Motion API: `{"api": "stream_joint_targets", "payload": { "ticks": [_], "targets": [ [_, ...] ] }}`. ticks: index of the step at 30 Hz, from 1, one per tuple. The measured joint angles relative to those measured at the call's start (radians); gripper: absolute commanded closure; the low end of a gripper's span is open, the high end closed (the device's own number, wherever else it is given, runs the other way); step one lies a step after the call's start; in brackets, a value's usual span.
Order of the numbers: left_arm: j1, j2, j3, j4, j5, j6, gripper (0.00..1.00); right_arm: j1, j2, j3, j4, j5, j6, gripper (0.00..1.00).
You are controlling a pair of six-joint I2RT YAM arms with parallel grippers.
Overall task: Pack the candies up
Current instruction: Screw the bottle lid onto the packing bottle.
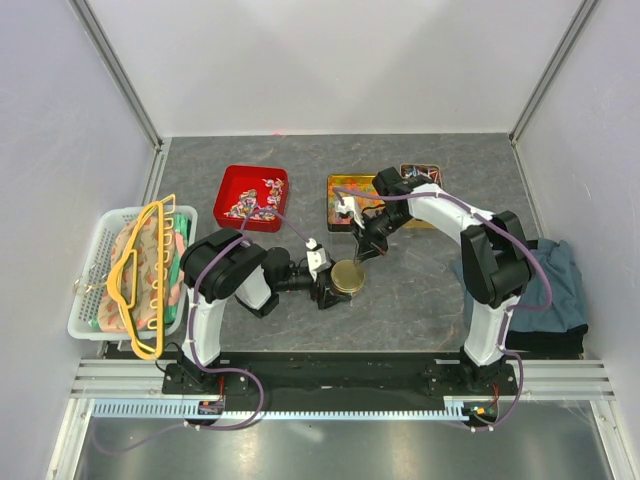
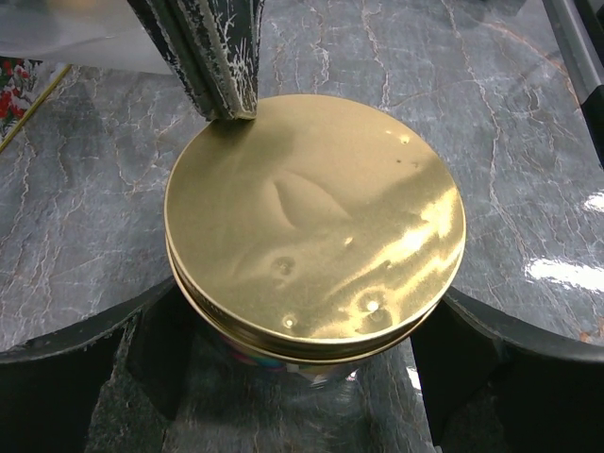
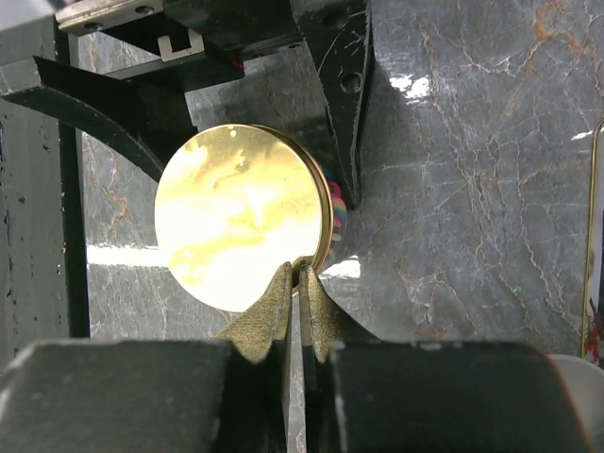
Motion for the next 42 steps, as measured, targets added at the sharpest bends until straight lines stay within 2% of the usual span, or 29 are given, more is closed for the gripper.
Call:
{"api": "stream_joint_targets", "payload": {
  "ticks": [10, 15, 21, 25, 28, 29, 31, 32, 35, 42],
  "targets": [
    [0.0, 0.0, -0.002, -0.001, 0.013, 0.011, 0.14, -0.006, -0.048, -0.065, 0.011, 0.002, -0.011, 0.93],
    [0.004, 0.0, -0.002, -0.001, -0.006, 0.01, 0.14, 0.001, -0.067, -0.11, -0.082, 0.007, -0.01, 0.93],
    [0.018, 0.0, 0.01, -0.006, -0.067, 0.007, 0.14, 0.089, -0.019, -0.169, -0.154, 0.007, -0.01, 0.93],
    [0.018, 0.0, 0.01, -0.006, -0.077, 0.007, 0.14, 0.074, -0.02, -0.158, -0.173, 0.011, -0.01, 0.93],
    [0.018, 0.0, 0.011, -0.007, -0.079, 0.007, 0.07, 0.046, -0.024, -0.112, -0.195, 0.023, -0.01, 0.87],
    [0.018, 0.0, 0.011, -0.007, -0.079, 0.007, 0.01, 0.037, -0.029, -0.092, -0.196, 0.025, -0.01, 0.82],
    [0.018, 0.0, 0.011, -0.007, -0.08, 0.007, 0.0, 0.021, -0.045, -0.053, -0.198, 0.025, -0.01, 0.77],
    [0.018, 0.0, 0.011, -0.007, -0.08, 0.006, 0.0, 0.014, -0.055, -0.037, -0.198, 0.024, -0.01, 0.7],
    [0.018, 0.0, 0.01, -0.007, -0.079, 0.006, 0.0, 0.006, -0.076, 0.003, -0.202, 0.024, -0.008, 0.6],
    [0.02, -0.043, -0.048, -0.014, -0.053, 0.013, 0.0, -0.009, -0.083, 0.052, -0.209, 0.024, -0.008, 0.52]
  ]
}}
